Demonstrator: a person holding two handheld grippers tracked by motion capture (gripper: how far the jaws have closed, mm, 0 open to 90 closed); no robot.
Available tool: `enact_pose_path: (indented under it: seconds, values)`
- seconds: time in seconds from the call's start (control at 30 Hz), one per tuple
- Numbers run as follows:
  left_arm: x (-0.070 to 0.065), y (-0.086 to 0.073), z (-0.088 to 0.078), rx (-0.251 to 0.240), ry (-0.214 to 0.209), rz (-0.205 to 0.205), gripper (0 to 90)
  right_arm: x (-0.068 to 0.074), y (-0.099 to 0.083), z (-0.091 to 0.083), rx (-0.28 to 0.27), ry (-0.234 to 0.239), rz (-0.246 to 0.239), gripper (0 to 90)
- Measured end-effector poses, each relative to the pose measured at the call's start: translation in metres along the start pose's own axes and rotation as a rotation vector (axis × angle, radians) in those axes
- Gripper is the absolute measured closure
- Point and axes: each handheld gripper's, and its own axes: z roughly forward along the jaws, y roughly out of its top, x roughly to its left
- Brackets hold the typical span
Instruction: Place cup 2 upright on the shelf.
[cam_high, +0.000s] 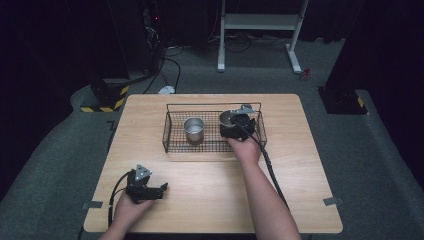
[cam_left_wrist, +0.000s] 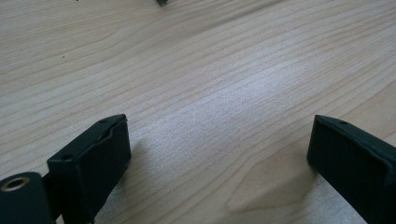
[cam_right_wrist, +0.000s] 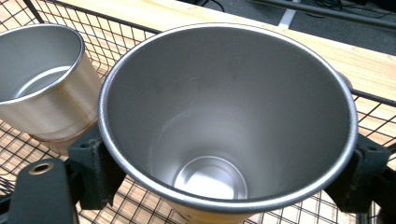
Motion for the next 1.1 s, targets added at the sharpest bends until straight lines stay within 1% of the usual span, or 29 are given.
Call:
enact_pose_path:
  seconds: [0.17, 0.3, 0.4, 0.43, 0.6, 0.77, 1.1]
  values:
    - [0.0, 0.0, 0.0, 0.0, 0.0, 0.0, 6.5, 0.001, -0.003, 0.003, 0.003, 0.01, 0.011, 14.1]
    - [0.0, 0.0, 0.0, 0.0, -0.001, 0.0, 6.5, 0.001, -0.004, 0.004, 0.003, 0.005, 0.011, 13.7]
    - [0.0, 0.0, 0.0, 0.0, -0.001, 0.0, 6.5, 0.001, -0.004, 0.004, 0.004, 0.011, 0.014, 11.7]
    - [0.0, 0.0, 0.0, 0.0, -0.001, 0.0, 6.5, 0.002, -0.004, 0.004, 0.012, 0.014, 0.017, 10.2]
    - [0.0, 0.0, 0.0, 0.001, -0.003, 0.0, 6.5, 0.001, -0.005, 0.002, 0.008, 0.015, 0.001, 9.6]
    - [0.0, 0.0, 0.0, 0.002, -0.003, -0.001, 6.5, 0.0, -0.01, -0.002, -0.002, 0.007, 0.004, 9.6]
    - [0.0, 0.0, 0.0, 0.002, -0.001, -0.005, 6.4, -0.001, -0.017, -0.016, -0.039, 0.021, -0.004, 9.6]
